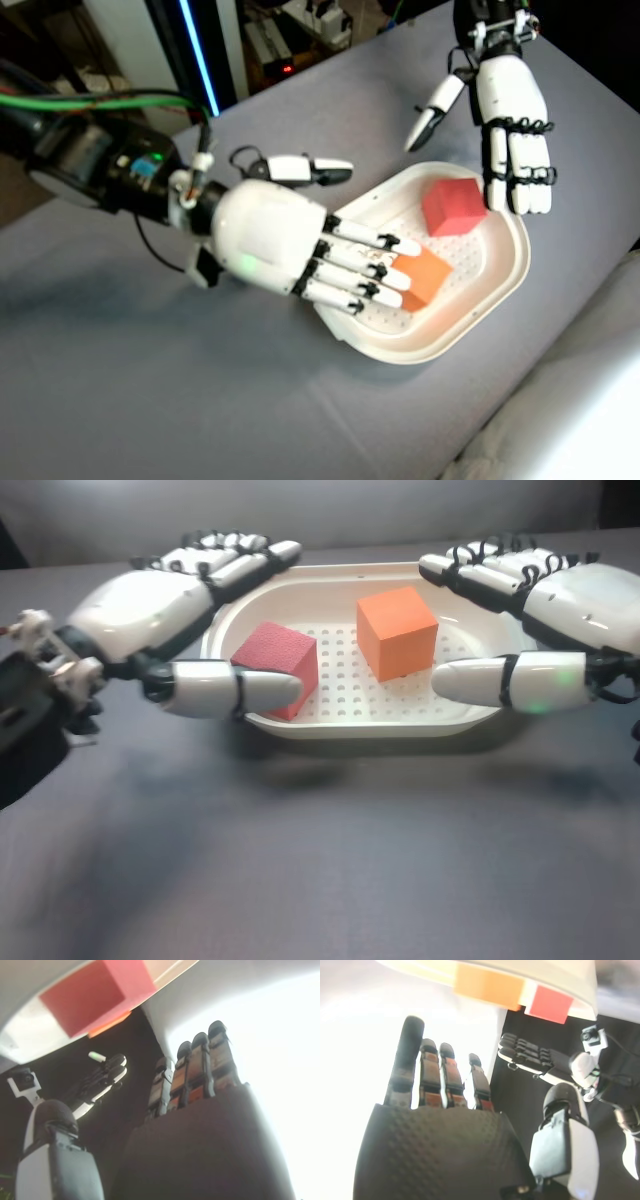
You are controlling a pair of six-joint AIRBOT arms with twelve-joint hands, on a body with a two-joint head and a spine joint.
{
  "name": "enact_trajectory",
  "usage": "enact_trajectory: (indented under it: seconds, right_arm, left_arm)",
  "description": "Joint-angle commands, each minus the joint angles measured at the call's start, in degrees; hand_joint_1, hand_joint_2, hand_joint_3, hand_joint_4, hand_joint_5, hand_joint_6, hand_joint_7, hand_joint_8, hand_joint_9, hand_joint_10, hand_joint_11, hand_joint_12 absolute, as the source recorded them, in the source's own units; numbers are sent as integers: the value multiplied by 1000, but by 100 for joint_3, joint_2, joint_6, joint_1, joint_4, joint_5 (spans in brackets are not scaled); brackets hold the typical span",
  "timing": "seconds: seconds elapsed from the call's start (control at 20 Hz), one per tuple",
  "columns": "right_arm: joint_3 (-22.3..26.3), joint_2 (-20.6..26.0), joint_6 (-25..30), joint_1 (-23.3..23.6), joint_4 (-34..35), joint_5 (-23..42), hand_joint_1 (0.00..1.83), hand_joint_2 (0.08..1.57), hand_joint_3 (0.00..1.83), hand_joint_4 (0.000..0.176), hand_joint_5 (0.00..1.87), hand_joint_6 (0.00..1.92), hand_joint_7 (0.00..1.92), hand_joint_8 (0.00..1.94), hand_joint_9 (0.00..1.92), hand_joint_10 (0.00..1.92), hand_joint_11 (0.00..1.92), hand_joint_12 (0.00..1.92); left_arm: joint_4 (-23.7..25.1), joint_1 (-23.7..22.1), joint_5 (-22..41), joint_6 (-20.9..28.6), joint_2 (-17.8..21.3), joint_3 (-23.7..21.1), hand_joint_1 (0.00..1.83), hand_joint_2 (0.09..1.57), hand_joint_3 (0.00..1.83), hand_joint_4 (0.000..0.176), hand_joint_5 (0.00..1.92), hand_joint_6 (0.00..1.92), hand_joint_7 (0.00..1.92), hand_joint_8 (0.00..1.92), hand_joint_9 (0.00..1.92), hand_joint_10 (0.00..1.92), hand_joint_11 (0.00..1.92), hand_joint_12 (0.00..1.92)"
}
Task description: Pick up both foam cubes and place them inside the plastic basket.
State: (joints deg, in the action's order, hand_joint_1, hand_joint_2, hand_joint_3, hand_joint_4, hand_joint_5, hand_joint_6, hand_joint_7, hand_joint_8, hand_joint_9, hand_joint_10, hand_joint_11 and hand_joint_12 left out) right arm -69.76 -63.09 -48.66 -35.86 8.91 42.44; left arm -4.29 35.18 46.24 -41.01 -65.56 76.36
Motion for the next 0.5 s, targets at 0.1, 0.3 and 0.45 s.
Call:
enact_trajectory:
  seconds: [0.1, 0.3, 0.45]
  right_arm:
    - [488, 577, -176, -213, 36, 1635, 50, 1129, 27, 137, 0, 0, 0, 0, 0, 0, 0, 0]
    - [1158, 1121, -186, -935, 176, 3112, 235, 1166, 0, 124, 0, 0, 0, 0, 0, 0, 0, 0]
    - [1509, 1408, -186, -1403, 291, 4173, 300, 1142, 0, 82, 0, 0, 0, 0, 0, 0, 0, 0]
  left_arm:
    - [-327, 492, 2029, 84, 409, -412, 346, 1174, 27, 102, 0, 0, 0, 0, 0, 0, 0, 0]
    - [-690, 1253, 3521, 424, 613, -813, 535, 1343, 0, 93, 0, 0, 0, 0, 0, 0, 0, 58]
    - [-846, 1654, 4268, 460, 732, -1068, 411, 1310, 0, 120, 0, 0, 0, 0, 0, 0, 0, 736]
